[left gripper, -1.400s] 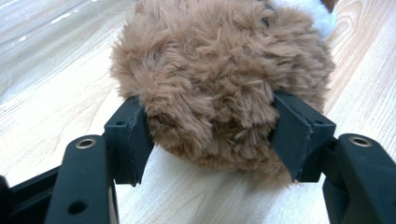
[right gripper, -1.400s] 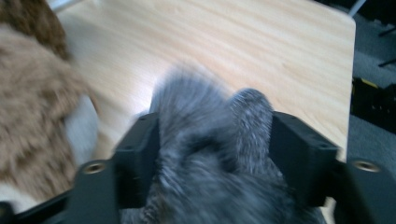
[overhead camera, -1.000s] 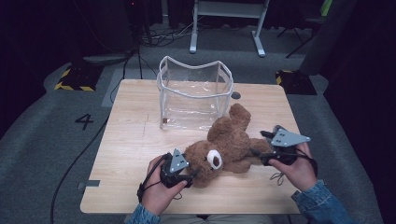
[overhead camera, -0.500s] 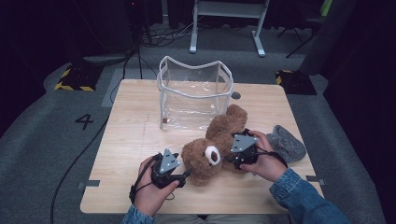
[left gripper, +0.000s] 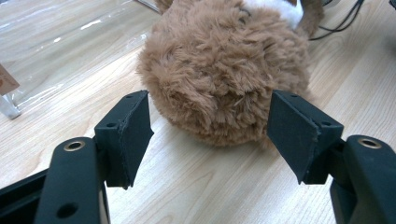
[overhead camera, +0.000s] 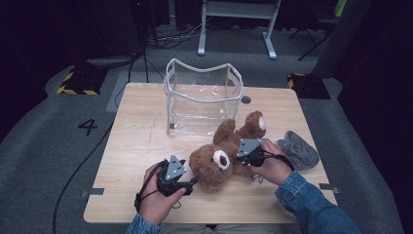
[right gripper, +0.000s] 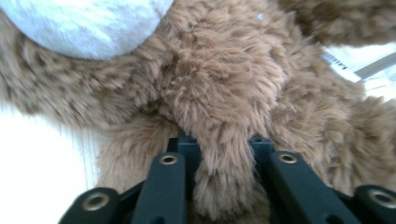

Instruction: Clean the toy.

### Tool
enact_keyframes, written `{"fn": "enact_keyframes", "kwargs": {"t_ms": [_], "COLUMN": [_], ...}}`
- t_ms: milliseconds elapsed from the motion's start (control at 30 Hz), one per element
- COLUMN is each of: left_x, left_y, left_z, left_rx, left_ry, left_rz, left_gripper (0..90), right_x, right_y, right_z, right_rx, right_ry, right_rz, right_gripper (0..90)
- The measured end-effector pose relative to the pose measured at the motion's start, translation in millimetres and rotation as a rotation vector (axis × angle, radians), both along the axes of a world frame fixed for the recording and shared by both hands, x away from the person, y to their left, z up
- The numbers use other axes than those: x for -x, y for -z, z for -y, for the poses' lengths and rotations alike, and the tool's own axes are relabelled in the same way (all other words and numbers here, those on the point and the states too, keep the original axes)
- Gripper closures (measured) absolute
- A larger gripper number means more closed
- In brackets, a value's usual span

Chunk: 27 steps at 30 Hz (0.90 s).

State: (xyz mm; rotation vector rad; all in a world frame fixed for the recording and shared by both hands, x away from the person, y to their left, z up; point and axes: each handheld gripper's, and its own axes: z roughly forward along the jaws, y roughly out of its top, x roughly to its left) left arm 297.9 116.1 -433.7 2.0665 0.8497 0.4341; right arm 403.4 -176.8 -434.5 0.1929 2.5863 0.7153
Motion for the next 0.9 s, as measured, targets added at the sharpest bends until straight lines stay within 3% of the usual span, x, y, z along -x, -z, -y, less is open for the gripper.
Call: {"fn": "enact_keyframes", "kwargs": {"t_ms": [100,200,267,467,667,900], "left_x": [-0.4,-1.1,-1.7,-6.2,-11.6,-15.3], "left_y": [-1.4,-2.5,-3.4,-5.5,-4.3,-2.4], "left_z": [-3.2,-6.5,-7.9,-7.3,-6.4,-6.1], "left_rx": [0.009,0.019,0.023,0.024,0.024,0.03], "left_ry": [-0.009,-0.017,-0.021,-0.014,-0.01,-0.011], "left_rz": [0.006,0.01,0.01,0.018,0.012,0.009], "left_gripper": [30.9,30.9,31.0,30.9,31.0,31.0], "right_x": [7.5,17.6,27.1,41.4,42.2,33.1], "right_y": [-8.4,-21.5,-32.3,-52.3,-54.7,-41.6], "right_z": [4.4,14.4,23.7,61.0,109.2,153.8], "right_rx": [-0.056,-0.134,-0.171,-0.245,-0.321,-0.397], "right_ry": [0.037,0.083,0.142,0.256,0.399,0.567], "right_rz": [0.009,-0.022,-0.046,-0.044,-0.044,-0.06], "right_gripper": [79.2,79.2,79.0,78.5,77.4,73.2]}}
